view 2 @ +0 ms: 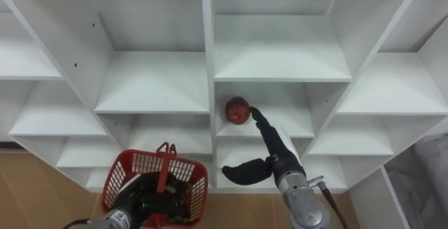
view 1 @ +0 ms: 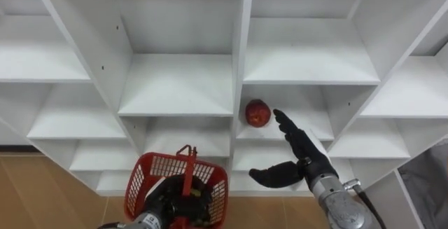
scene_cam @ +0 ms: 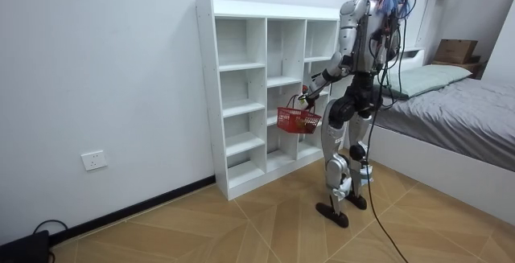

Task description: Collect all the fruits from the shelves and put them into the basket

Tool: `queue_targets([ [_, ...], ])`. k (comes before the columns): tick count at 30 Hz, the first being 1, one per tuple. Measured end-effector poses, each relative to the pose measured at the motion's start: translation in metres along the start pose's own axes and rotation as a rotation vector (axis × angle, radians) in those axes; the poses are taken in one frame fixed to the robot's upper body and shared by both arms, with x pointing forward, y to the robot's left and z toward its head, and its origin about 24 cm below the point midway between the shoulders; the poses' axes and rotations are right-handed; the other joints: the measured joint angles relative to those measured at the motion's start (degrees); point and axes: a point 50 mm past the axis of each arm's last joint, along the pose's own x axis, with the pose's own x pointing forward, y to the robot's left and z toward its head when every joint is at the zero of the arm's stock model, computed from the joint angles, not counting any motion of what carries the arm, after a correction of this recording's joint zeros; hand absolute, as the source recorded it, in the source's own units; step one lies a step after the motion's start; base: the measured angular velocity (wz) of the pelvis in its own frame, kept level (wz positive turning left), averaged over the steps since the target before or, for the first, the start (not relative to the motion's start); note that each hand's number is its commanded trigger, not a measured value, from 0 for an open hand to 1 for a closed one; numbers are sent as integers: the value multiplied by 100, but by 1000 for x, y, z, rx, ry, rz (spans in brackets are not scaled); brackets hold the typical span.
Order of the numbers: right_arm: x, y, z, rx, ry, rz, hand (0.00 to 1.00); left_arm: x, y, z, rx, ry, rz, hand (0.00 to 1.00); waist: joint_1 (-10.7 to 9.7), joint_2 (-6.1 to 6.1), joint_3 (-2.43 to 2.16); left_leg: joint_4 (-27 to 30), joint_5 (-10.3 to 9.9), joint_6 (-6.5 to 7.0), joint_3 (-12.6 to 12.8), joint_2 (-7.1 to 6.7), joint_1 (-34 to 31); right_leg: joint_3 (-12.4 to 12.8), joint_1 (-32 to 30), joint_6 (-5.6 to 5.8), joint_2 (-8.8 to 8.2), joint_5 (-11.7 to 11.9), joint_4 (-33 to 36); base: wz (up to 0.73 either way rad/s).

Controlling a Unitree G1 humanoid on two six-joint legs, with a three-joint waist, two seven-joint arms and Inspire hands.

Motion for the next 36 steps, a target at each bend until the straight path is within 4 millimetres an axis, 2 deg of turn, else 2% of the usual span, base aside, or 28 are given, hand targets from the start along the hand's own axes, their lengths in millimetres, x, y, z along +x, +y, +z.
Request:
queue_targets([
  [2,0,-3,-1,23,3,-9,0,0,3,4,-5,-17,12,100,37,-39,18,0,0,0,-13,0,-2,-11,3,-1,0,-1,2,2],
  [7,-1,-15,-10,60,44,-47,0,-6,14,3,20,-16,43,100,92,-147,10,1,0,0,-13,-1,57,-13,70,-1,-3,-1,-1,0],
  [12,-2,-39,-21,54,94,-104,0,-14,25,-6,26,9,67,100,98,-241,5,45,-23,9,-109,24,8,-90,76,11,-19,-16,10,8],
  [18,5,-59,-31,56,157,-153,0,-18,34,-7,29,21,73,100,265,-260,17,278,-89,-1,-260,41,-210,-260,66,4,-21,-17,13,13],
  [22,15,-69,-25,38,155,-188,0,-21,38,-7,64,31,78,100,369,-253,13,464,-137,-15,-396,46,-416,-364,-30,-13,-11,-24,27,18],
  [29,32,-85,-2,29,99,-261,0,-20,36,-3,112,29,53,100,497,-259,14,787,-142,-20,-650,34,-949,-645,-307,-34,-33,-21,125,20],
  [36,43,-90,4,-17,108,-297,0,-20,37,-5,145,52,53,100,607,-289,32,887,-128,-20,-707,18,-1330,-737,-720,-64,-84,-44,327,4],
])
